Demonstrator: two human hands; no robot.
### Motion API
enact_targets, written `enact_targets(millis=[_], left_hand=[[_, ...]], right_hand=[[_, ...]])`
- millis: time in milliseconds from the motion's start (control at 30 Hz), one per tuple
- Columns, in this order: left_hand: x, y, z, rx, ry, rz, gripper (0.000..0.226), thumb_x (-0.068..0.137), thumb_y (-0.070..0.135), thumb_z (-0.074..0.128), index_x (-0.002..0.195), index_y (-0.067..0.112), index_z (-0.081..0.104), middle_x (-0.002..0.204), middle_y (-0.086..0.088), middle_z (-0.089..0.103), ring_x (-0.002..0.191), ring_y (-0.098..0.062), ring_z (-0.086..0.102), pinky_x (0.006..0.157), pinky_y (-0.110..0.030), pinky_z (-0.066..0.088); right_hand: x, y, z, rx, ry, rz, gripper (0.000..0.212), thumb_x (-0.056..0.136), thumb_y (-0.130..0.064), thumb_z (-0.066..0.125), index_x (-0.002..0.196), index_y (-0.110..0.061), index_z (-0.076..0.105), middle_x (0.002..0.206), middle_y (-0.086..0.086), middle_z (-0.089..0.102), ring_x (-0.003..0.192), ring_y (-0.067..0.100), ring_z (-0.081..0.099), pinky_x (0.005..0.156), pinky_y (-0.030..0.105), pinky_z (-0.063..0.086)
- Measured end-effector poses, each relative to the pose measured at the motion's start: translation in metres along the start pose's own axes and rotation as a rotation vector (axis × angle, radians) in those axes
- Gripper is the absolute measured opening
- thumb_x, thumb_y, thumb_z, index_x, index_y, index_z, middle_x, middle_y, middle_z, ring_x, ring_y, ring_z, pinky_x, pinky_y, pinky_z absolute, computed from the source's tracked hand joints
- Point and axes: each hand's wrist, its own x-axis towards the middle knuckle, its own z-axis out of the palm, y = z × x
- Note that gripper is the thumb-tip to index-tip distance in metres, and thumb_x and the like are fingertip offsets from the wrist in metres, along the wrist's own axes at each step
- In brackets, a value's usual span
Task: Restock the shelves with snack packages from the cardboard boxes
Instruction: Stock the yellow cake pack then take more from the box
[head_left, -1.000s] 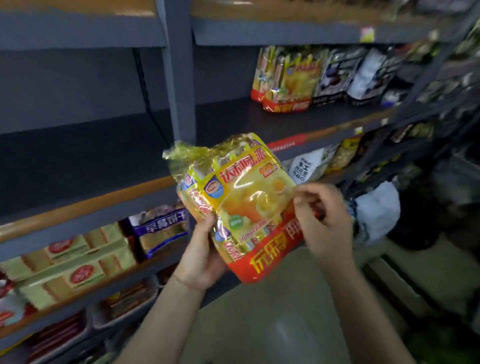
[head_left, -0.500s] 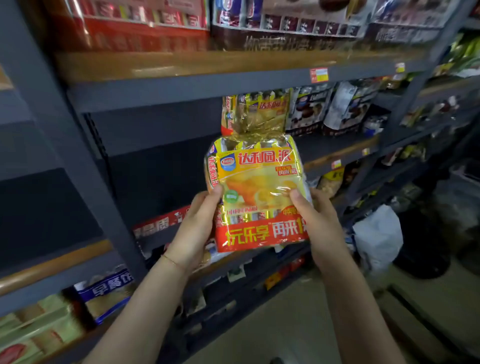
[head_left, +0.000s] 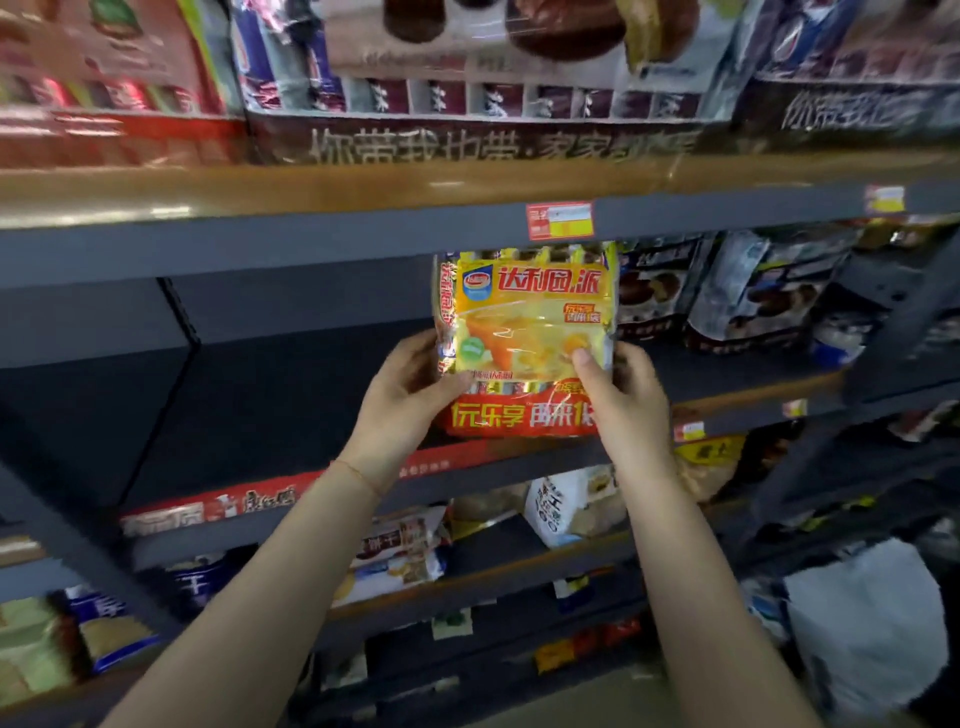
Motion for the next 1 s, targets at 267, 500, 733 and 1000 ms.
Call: enact_targets(millis=[267,500,733,1000], left_hand=[[0.062,-0.027,0.035,0.122,0.107,0.018,0.042,0.09,0.023,0.075,0.131,0.022,0.064,0.121,0.004,0.072,0.113,-0.014,0.068,0.104,-0.041,0.053],[0.082,-0.033,0.047,0.175,0.23,-0.047,0.049,0.09,0.042,0.073,0.131,0.023,0.053,0.121,0.007,0.066,0.112,-0.014,0.065,0.1,-0.046,0.055],[0.088,-0.033,0.053,0.238,0.125,0.029,0.055,0.097,0.043,0.062,0.148,0.035,0.042,0.131,0.018,0.063,0.118,-0.001,0.06,0.089,-0.019,0.052],[0.078,-0.032,0.051,0.265,0.116,-0.038,0.068,0.093,0.05,0.065,0.153,0.039,0.033,0.134,0.013,0.061,0.124,-0.007,0.058,0.101,-0.034,0.052]], right_hand=[[0.077,0.027,0.002,-0.178,-0.14,0.014,0.054,0.097,-0.043,0.06,0.145,-0.02,0.05,0.144,0.01,0.044,0.138,0.027,0.039,0.111,0.038,0.036],[0.102,0.038,0.008,-0.221,-0.137,-0.015,0.061,0.097,-0.042,0.06,0.15,-0.019,0.04,0.149,0.013,0.04,0.135,0.03,0.044,0.098,0.033,0.04],[0.097,0.035,0.007,-0.21,0.02,-0.07,0.033,0.092,-0.032,0.069,0.106,-0.009,0.049,0.12,0.011,0.05,0.089,0.019,0.051,0.069,0.025,0.035],[0.078,0.032,0.005,-0.217,0.005,-0.13,0.026,0.095,-0.033,0.064,0.111,-0.012,0.063,0.118,0.002,0.046,0.096,0.018,0.057,0.077,0.023,0.039]])
